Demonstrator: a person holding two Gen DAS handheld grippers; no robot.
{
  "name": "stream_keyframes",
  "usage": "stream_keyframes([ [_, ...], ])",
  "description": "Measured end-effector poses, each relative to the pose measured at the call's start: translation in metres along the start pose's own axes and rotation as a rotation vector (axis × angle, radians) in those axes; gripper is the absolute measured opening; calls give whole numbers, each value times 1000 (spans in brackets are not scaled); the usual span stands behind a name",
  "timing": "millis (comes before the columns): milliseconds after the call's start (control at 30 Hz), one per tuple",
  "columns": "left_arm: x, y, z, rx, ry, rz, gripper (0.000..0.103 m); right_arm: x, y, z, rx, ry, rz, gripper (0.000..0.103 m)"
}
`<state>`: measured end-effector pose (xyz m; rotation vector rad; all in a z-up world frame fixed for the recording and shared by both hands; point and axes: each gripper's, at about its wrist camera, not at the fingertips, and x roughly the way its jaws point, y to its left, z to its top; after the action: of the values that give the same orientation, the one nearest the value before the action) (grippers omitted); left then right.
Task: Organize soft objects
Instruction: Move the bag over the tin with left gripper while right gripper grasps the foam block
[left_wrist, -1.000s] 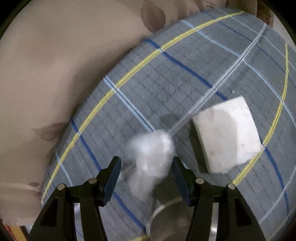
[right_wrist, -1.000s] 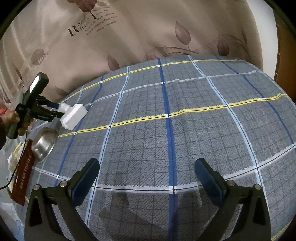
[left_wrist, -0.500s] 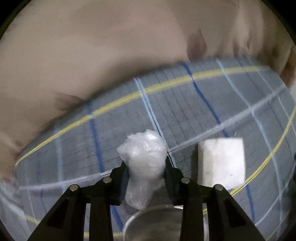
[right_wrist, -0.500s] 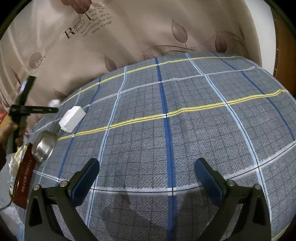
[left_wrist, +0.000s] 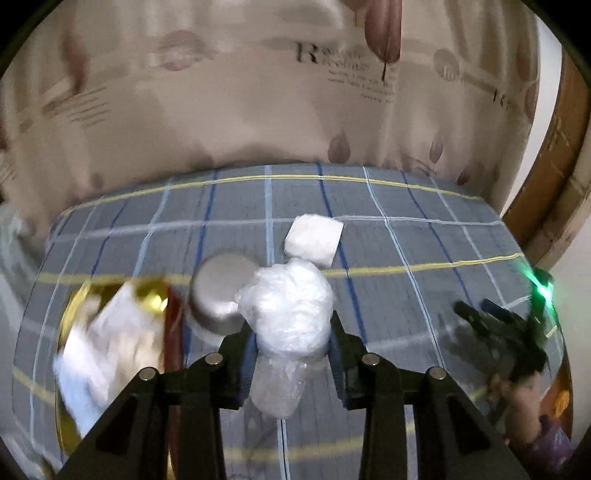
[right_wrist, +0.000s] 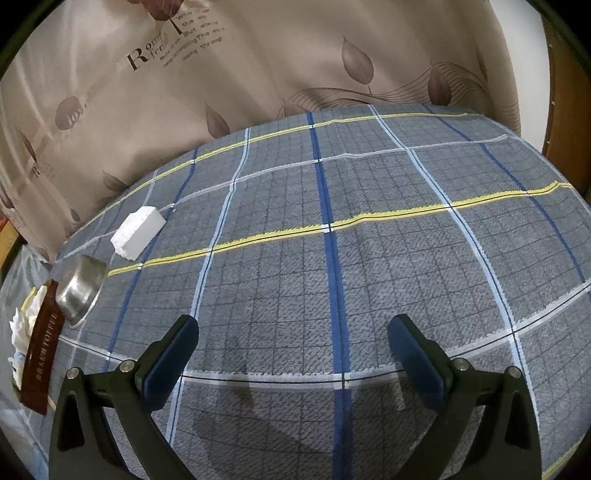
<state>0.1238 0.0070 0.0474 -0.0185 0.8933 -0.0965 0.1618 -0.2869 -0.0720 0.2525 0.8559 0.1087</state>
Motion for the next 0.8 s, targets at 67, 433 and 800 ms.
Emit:
stream_keyframes([
  [67, -24, 6, -23, -43, -27, 25, 35, 1, 1, 0, -8, 4, -11, 102],
  [433, -110, 115, -127, -305, -85, 190, 35, 10, 15, -1, -82, 48, -123, 102],
  [800, -127, 149, -157, -339, -149, 223, 36, 16, 28, -6, -161, 93, -220, 102],
])
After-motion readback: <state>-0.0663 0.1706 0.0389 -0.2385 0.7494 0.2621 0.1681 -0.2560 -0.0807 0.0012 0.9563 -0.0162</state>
